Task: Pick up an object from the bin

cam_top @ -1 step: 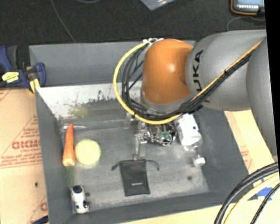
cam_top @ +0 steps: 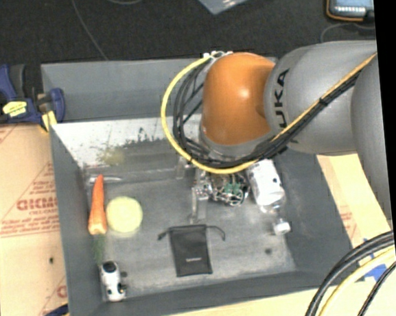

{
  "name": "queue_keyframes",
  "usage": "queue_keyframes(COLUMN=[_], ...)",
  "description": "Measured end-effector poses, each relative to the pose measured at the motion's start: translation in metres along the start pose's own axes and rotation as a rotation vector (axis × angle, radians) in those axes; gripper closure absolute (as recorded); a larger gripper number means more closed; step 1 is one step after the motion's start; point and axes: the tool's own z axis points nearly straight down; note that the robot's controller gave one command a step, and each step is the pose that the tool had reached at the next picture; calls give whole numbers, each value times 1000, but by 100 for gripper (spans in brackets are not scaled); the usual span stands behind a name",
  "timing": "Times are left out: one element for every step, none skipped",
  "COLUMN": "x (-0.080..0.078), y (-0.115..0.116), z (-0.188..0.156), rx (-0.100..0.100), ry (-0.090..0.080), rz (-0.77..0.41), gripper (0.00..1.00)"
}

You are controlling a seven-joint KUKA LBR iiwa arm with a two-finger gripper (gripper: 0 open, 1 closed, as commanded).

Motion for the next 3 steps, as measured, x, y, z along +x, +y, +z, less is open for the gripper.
queue_keyframes(x=[14,46,44], y=[-3,-19,-2], z=[27,52,52], rx=[1,0,2], ry=[-7,1,-7], rz=[-183,-346,-454], gripper=[0,0,0])
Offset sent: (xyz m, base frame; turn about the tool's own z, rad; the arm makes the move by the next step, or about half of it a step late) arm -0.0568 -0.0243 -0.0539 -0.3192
